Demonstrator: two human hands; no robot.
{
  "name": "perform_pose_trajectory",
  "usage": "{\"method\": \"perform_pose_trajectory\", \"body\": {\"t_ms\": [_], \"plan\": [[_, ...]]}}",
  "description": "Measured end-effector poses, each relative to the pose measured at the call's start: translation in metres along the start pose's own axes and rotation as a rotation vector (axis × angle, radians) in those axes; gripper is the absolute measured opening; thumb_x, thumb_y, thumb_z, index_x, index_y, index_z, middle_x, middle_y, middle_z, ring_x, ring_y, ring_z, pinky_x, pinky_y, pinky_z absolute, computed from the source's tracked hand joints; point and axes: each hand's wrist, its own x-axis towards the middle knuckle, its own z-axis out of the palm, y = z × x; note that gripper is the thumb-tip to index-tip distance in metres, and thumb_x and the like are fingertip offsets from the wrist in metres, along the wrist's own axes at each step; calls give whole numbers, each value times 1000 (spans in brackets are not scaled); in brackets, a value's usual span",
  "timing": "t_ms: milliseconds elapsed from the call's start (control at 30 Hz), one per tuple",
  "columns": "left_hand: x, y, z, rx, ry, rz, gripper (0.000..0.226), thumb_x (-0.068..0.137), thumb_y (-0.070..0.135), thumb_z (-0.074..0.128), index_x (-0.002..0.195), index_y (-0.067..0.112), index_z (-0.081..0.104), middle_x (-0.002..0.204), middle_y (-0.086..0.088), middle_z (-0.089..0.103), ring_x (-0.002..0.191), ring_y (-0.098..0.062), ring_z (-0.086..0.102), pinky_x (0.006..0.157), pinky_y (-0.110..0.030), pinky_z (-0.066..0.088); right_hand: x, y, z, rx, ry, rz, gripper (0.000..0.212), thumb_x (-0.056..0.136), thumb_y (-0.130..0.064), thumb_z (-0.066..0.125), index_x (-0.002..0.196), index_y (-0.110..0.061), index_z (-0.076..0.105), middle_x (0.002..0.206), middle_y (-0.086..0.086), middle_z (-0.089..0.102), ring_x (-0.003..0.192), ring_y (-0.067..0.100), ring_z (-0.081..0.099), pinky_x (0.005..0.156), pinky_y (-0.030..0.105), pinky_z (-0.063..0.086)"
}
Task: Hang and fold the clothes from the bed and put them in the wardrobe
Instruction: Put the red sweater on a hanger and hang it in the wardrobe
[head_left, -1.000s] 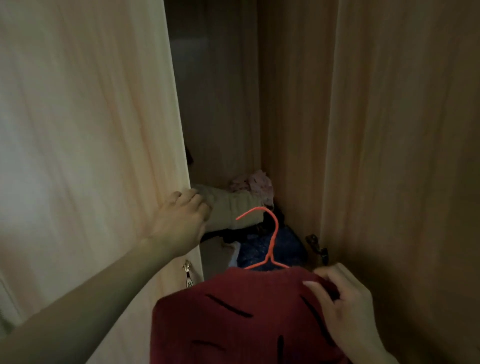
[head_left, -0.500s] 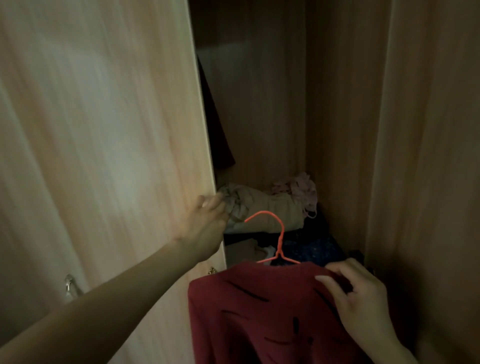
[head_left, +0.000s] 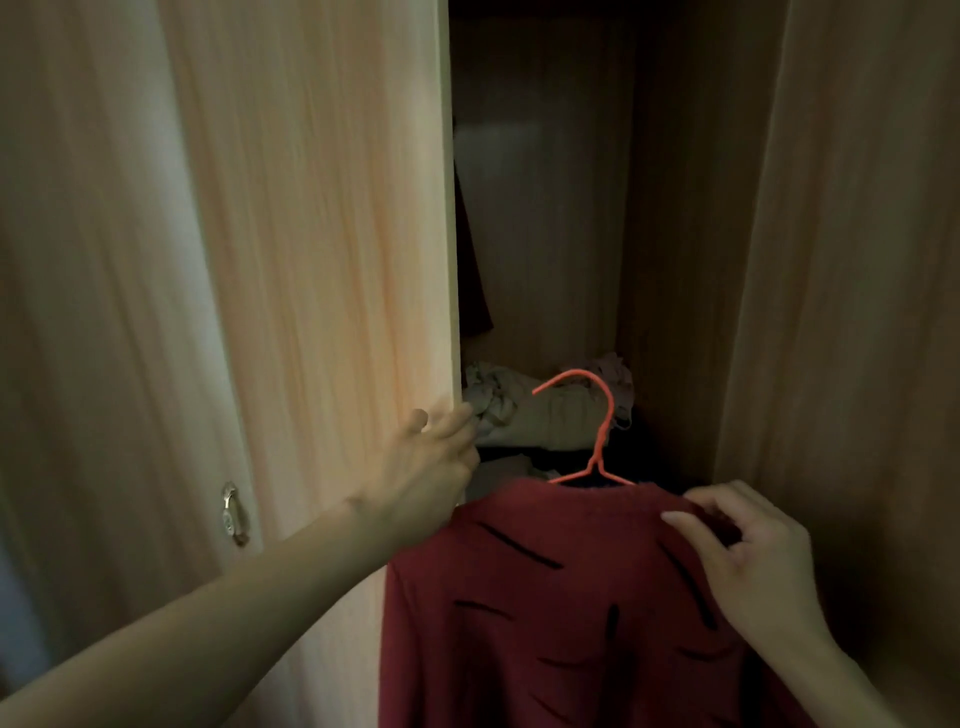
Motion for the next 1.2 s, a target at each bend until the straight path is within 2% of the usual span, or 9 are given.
{"method": "perform_pose_trajectory", "body": {"t_ms": [67,200,367,600,767,967,1133,1200], "plan": [[-24,-1,-13,-8,36,2,31,83,22,53,108,20,72,131,-1,61,140,-19,42,90,-36,45,-13,-19,-7,-8,-23,-2,10,76,-28,74,81,-22,68,76,-15,60,73,3,59,65,7,40],[-73,-8,-25,-65,115,-29,28,86,18,53,108,17,70,129,-2,62,142,-21,40,87,-36,46,-37,-50,-13,-27,-69,21,12,75,-30,73,79,-19,70,75,-12,61,74,5,60,66,9,40],[-140,-27,-36,-118,176,-66,17,84,10,57,97,12,68,122,-8,64,139,-26,43,83,-39,50,-49,-82,-11,-40,-119,9,11,74,-31,73,78,-21,69,73,-11,61,74,5,60,64,9,40],[-216,-56,-42,-103,233,-133,13,86,13,58,94,11,67,122,-8,63,138,-24,42,98,-40,42,-48,-130,21,46,-188,-44,10,75,-29,74,79,-21,69,74,-12,62,77,4,60,60,7,40],[-256,-74,-41,-80,254,-236,14,87,14,55,96,10,65,122,-9,62,138,-24,42,99,-41,42,-47,-152,47,108,-206,-75,13,74,-22,80,78,-23,68,73,-11,62,75,3,60,60,7,40],[-298,-99,-38,52,94,-417,35,83,20,52,110,4,67,121,-12,62,133,-32,44,103,-43,41,-48,-168,73,175,-234,-86,17,72,-15,84,75,-22,68,73,-12,64,75,3,61,66,9,41],[-321,-108,-43,141,-93,-594,40,71,16,63,107,-2,67,123,-18,60,130,-37,48,111,-54,36,-46,-182,88,227,-250,-87,18,72,-13,84,73,-21,68,73,-12,63,75,7,61,69,24,44],[-326,-107,-42,174,-86,-577,43,75,11,58,114,-5,66,127,-19,60,132,-37,48,112,-54,37,-45,-186,92,233,-259,-97,19,73,-14,84,72,-22,67,72,-11,63,74,8,61,68,23,43]]}}
